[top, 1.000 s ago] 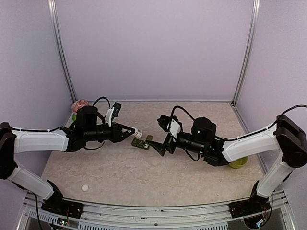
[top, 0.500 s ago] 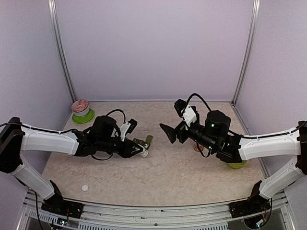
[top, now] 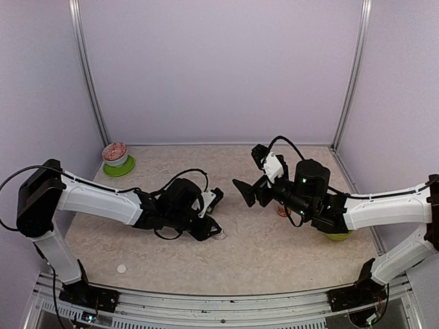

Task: Sort the pills into containers
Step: Place the pill bottle at the center of the board, then move the lid of the pill bottle to the center of the board.

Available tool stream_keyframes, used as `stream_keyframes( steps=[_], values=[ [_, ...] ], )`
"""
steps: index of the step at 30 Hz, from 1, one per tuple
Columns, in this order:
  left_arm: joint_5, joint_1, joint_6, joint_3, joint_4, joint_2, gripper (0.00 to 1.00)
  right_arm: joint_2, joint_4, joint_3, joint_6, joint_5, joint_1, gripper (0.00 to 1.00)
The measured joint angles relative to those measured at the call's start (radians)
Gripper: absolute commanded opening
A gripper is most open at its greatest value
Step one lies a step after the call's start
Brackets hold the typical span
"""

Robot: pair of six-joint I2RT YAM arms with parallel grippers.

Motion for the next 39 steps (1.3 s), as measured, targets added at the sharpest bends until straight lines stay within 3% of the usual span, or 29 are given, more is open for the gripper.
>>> stream_keyframes(
  steps=[8, 20, 26, 32, 39],
  values=[
    [-0.092, -0.056, 0.023, 0.058, -0.046, 0.070, 0.25, -0.005, -0.002, -0.003, 0.001, 0.000, -0.003, 1.00],
    [-0.109, -0.058, 0.036, 0.071, -0.055, 0.076, 0.65, -0.005, -0.002, -0.015, 0.004, -0.001, -0.003, 1.00],
    [-0.126, -0.057, 0.033, 0.076, -0.049, 0.067, 0.79, -0.005, -0.004, -0.015, 0.004, -0.008, -0.003, 1.00],
    [-0.136, -0.021, 0.004, 0.014, -0.015, -0.076, 0.98, -0.003, -0.045, 0.000, 0.005, -0.062, -0.004, 1.00],
    [-0.175, 0.072, -0.053, -0.132, 0.048, -0.297, 0.99, 0.059, -0.087, 0.090, 0.023, -0.173, 0.000, 1.00]
  ],
)
